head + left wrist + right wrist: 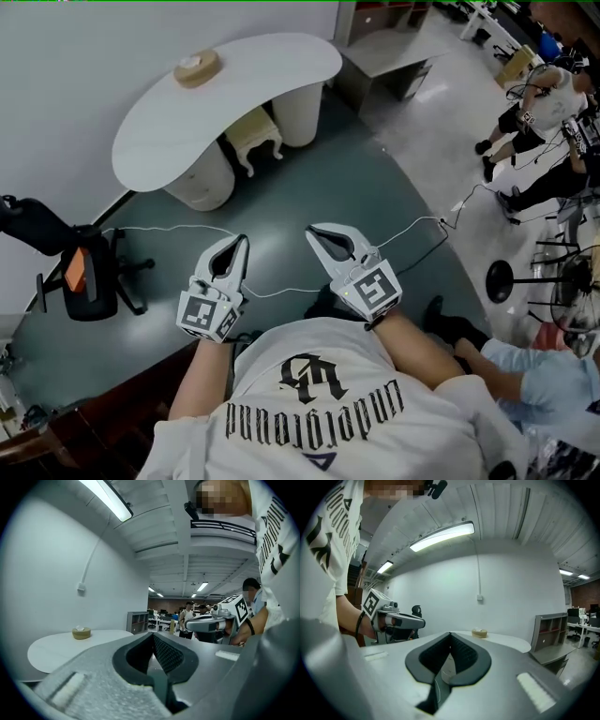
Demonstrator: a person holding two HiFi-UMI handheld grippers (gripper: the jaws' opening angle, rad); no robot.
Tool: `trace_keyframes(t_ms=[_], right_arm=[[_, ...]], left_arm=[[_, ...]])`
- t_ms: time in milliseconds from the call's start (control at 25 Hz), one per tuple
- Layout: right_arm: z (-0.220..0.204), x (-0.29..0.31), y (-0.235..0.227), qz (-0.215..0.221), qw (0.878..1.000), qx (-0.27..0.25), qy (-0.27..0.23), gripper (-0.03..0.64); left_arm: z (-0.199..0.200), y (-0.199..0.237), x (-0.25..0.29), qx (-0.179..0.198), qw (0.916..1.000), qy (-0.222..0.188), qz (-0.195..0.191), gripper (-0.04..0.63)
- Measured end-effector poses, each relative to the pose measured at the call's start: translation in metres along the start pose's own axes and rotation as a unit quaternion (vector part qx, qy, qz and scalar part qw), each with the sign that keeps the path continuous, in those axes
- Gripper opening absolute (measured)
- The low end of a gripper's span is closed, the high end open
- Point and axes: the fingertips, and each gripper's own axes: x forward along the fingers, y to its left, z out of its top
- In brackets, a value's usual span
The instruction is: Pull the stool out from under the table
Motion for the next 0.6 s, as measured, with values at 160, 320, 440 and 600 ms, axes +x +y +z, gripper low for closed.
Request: trace_keyframes(t_ms=[160, 320, 440, 600], right_arm=[[-0.009, -0.013, -0.039, 0.017, 1.0, -0.001, 0.007, 0.002], [-0.025, -0.021, -0.071, 0.024, 1.0, 0.003, 0.016, 0.002], [-0.033, -0.018, -0.088, 0.024, 0.999, 0.006, 0.021, 0.002], [-0.04, -0.004, -0.104, 0.027, 0.999, 0.005, 0.027, 0.002]], left_arm=[[-0.004, -0.004, 0.036, -0.001, 0.9997, 0.006, 0.023, 0.008], [-0.009, -0.007, 0.063, 0.001, 0.9993, 0.009, 0.036, 0.008], [-0.018, -0.003, 0.076, 0.002, 0.9991, 0.011, 0.041, 0.008], [-0.024, 0.013, 0.087, 0.0, 0.9986, 0.012, 0.051, 0.008]])
